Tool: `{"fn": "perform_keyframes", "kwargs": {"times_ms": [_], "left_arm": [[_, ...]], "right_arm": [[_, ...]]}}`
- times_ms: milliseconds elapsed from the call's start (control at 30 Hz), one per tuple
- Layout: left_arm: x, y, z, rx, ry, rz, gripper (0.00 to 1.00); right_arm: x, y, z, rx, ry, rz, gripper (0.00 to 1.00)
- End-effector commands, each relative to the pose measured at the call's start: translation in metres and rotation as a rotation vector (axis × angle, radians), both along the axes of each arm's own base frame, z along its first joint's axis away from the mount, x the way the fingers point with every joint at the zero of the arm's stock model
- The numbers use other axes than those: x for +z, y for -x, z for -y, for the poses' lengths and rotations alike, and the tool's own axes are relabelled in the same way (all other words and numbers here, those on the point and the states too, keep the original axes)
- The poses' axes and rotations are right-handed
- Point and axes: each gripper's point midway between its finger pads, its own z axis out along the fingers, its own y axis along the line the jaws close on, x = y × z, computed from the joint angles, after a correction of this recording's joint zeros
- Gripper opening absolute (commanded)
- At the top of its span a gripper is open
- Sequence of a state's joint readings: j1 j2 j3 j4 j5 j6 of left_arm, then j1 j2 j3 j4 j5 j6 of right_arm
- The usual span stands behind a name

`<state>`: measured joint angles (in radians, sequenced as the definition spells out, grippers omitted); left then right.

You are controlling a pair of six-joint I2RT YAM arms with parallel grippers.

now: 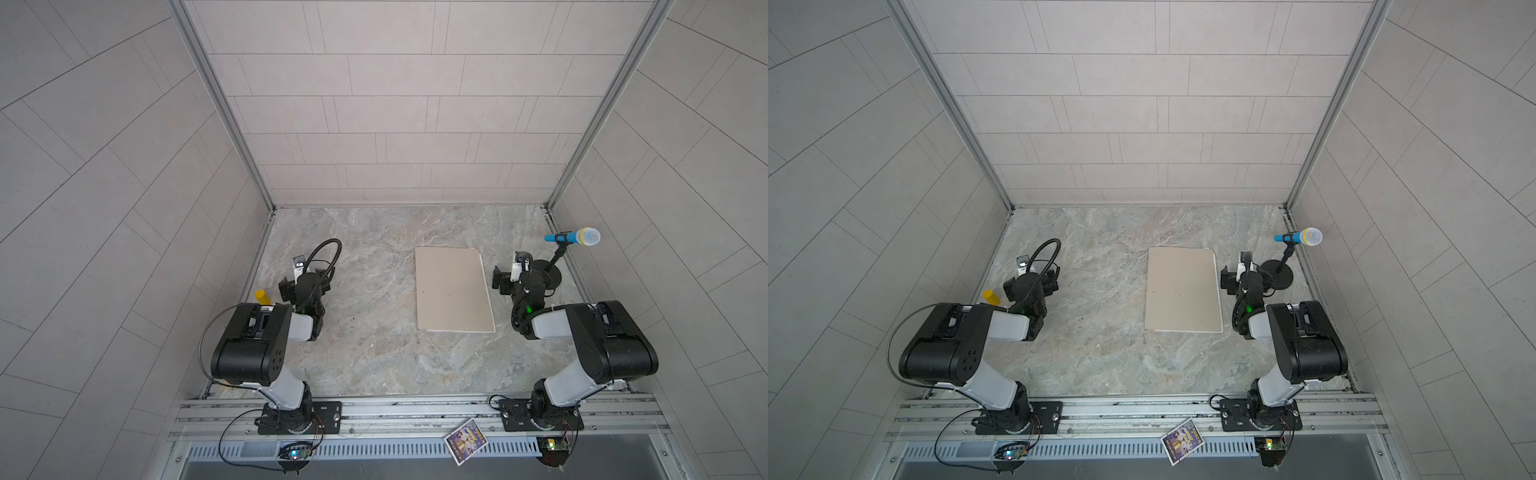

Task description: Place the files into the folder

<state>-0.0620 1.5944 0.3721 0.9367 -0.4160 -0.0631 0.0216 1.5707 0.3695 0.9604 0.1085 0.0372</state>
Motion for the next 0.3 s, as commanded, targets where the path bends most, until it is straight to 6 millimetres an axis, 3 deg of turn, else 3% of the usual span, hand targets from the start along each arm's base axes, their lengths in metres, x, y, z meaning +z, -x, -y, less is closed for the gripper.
{"fn": "perform_keyframes", "kwargs": {"times_ms": [0, 267], "left_arm": [[0.0058, -0.0055, 0.0009, 0.006, 0.005, 0.024, 1.00], [0.0060, -0.0054, 0.0006, 0.007, 0.004, 0.025, 1.00]], "right_arm": [[-0.0026, 0.0006, -0.0026, 0.014, 0.013, -0.007, 0.99], [-0.0023, 0.0011, -0.0022, 0.012, 0.013, -0.006, 1.00]]}}
